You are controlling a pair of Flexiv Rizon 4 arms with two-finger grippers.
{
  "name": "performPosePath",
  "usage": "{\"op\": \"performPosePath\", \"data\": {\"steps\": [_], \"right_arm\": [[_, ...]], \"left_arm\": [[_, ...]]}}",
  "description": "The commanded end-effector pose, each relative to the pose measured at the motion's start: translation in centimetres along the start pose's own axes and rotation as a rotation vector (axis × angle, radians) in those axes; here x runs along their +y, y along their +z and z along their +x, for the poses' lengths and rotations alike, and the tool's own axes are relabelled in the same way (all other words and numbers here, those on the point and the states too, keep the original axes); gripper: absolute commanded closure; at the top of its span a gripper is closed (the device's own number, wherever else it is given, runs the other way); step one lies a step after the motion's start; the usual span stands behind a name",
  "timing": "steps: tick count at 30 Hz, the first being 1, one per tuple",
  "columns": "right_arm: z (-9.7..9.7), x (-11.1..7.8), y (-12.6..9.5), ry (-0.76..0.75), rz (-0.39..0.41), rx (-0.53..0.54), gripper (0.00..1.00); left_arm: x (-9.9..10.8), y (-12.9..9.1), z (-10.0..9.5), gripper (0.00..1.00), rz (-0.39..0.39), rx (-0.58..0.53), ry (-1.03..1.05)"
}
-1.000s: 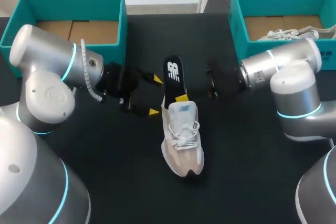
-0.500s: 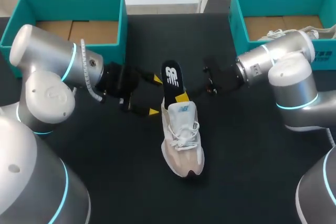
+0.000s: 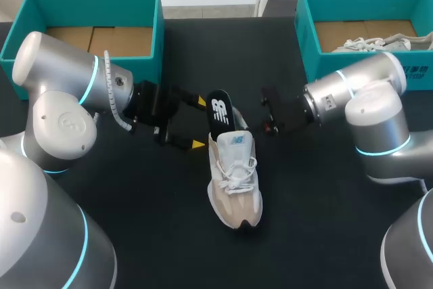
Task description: Take the shoe out of the shoebox, open the shoe tongue, remove and reinsert the insole, then place the shoe into the shoebox
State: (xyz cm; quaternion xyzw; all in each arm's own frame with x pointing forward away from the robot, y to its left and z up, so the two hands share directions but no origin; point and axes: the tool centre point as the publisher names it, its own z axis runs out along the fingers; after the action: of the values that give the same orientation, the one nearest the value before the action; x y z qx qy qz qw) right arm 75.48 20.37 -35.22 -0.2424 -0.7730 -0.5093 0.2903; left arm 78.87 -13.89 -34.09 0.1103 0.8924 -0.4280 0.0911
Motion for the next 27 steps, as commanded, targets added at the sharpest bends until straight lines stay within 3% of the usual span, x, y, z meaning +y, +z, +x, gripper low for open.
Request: {"op": "performPosePath", "data": {"steps": [1,9,11,13,14,27], "right_arm": [[0.1,0.7,-0.5,-0.014,0.005,-0.016,0.73],[-0.7,3.0,-1.1,-0.067,0.024,-0.026,0.73],[-0.9,3.1,-1.1,-0.068,0.033,-0.021,0.77],[-1.1,3.1,-1.0,-0.061,0.043,-0.014,0.91],[-1.1,2.9,-0.8,-0.053,0.05,-0.011,1.0],[0.8,-1.2,0.9,0.081,0.061,0.021,1.0]], "left_arm": [[-0.1,0.0,0.0,0.0,-0.004,0.001,0.0],[-0.1,0.0,0.0,0.0,-0.004,0.001,0.0],[-0.1,0.0,0.0,0.0,-0.004,0.001,0.0],[-0.1,0.0,0.0,0.0,-0.004,0.001,0.0],[-0.1,0.0,0.0,0.0,-0.004,0.001,0.0],[-0.1,0.0,0.0,0.0,-0.004,0.001,0.0]]}}
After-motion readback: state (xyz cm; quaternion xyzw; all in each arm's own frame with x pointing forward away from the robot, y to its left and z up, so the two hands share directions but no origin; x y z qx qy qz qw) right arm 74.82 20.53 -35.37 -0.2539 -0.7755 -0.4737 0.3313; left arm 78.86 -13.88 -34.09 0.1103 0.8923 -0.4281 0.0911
